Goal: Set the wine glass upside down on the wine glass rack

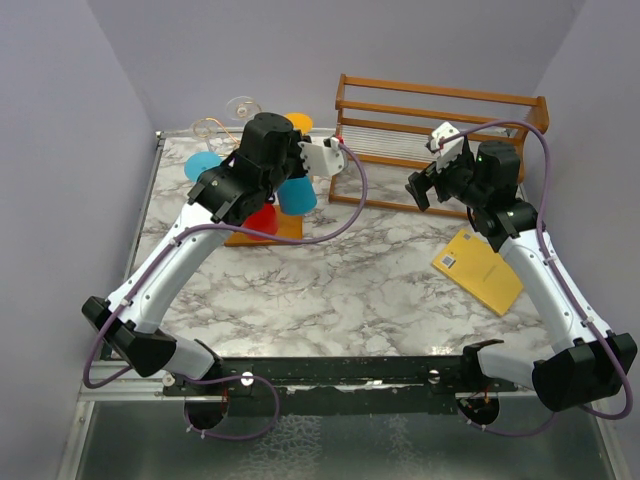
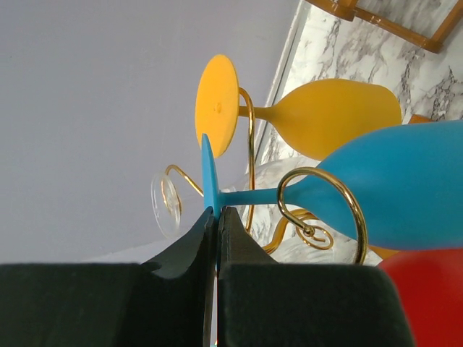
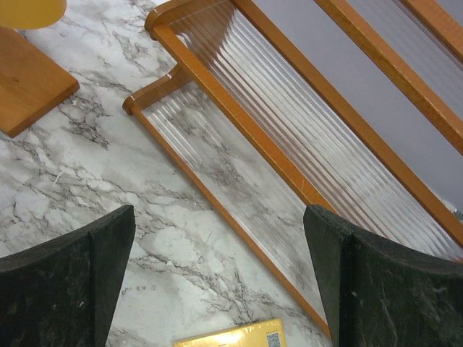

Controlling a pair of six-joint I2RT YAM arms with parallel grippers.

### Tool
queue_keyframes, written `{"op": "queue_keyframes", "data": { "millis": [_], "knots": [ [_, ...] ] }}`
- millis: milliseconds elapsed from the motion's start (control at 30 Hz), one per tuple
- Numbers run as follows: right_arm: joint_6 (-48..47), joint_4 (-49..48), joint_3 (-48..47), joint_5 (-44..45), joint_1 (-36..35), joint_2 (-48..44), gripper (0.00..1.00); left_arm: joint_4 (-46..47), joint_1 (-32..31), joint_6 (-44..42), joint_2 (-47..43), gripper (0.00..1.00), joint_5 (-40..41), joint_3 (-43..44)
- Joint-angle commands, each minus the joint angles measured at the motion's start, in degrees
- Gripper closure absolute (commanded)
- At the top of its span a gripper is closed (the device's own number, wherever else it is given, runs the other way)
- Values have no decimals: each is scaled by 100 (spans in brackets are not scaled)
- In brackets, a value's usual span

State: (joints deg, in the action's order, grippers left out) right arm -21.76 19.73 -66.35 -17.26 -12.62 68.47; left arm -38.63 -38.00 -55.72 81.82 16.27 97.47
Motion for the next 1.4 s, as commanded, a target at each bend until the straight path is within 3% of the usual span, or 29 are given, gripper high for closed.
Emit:
{"op": "queue_keyframes", "data": {
  "millis": [0,1367],
  "knots": [
    [-65,-85,55,-111,32,-9,0,-216,-32,-123,-226,100,3,102],
    [-125,-49,54,-102,41,35,0,-982,-32,-246,-557,100,-1129,243]
  ]
}}
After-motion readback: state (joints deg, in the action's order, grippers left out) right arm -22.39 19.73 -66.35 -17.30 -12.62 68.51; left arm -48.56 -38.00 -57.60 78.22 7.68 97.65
